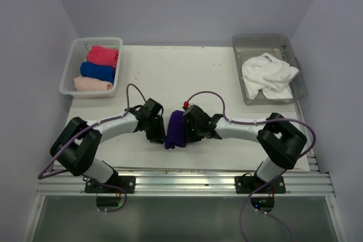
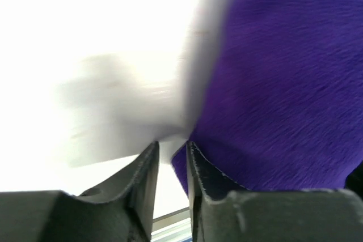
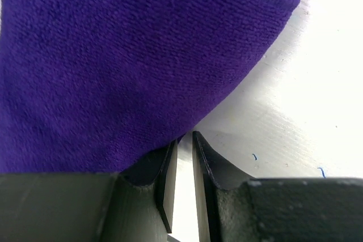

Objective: Roll the towels
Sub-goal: Roll the towel, then place the rolled towel into the container

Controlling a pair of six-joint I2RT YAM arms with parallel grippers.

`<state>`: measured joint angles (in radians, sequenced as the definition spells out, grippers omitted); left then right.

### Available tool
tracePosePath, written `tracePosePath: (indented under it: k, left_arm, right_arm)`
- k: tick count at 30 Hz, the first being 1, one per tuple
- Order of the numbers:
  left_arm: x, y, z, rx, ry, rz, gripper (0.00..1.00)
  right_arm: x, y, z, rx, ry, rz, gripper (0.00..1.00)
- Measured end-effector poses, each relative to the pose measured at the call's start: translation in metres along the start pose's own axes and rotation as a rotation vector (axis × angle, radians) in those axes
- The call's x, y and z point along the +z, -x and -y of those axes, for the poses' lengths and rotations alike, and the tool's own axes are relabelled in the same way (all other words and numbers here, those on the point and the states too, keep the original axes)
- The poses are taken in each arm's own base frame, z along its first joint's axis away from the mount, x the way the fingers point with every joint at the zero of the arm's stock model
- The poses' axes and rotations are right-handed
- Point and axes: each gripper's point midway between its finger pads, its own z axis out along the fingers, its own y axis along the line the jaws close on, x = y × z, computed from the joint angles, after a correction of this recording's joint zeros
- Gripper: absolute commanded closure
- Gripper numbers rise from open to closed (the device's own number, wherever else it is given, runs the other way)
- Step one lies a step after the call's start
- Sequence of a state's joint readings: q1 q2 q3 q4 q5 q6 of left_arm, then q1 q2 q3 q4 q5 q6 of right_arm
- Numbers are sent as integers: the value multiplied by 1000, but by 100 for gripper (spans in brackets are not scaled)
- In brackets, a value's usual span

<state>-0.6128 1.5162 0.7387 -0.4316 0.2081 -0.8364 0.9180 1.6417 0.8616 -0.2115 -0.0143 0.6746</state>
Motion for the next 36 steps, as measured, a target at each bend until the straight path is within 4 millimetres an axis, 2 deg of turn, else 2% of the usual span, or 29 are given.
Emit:
tracePosePath:
  k: [5, 7, 10, 13, 14, 17, 20, 23, 36]
  left_arm:
    - [-22, 10, -25, -69, 75, 65, 60]
    - [-31, 16, -27, -83, 85, 83, 59]
    - [-39, 26, -19, -71, 73, 100, 49]
    - [-41, 28, -14, -61, 53, 102, 35]
    - [-42, 28, -12, -56, 45, 100, 26]
    - [-48, 29, -1, -34, 0, 120, 11]
    - [-58, 30, 20, 12, -81, 159, 10]
    - [-60, 29, 34, 44, -134, 165, 12]
    - [-29, 21, 44, 78, -178, 57, 12]
  right_arm:
    - [-3, 2, 0, 0, -1, 12, 78]
    - [-4, 4, 0, 0, -3, 21, 78]
    - [-5, 5, 0, 0, -4, 27, 78]
    - [-5, 5, 0, 4, -4, 28, 78]
    - [-5, 5, 0, 5, -4, 28, 78]
    - [-5, 5, 0, 6, -5, 28, 78]
    - [-5, 5, 0, 6, -5, 28, 78]
    - [-5, 5, 0, 6, -5, 29, 78]
    - [-5, 5, 0, 7, -5, 29, 78]
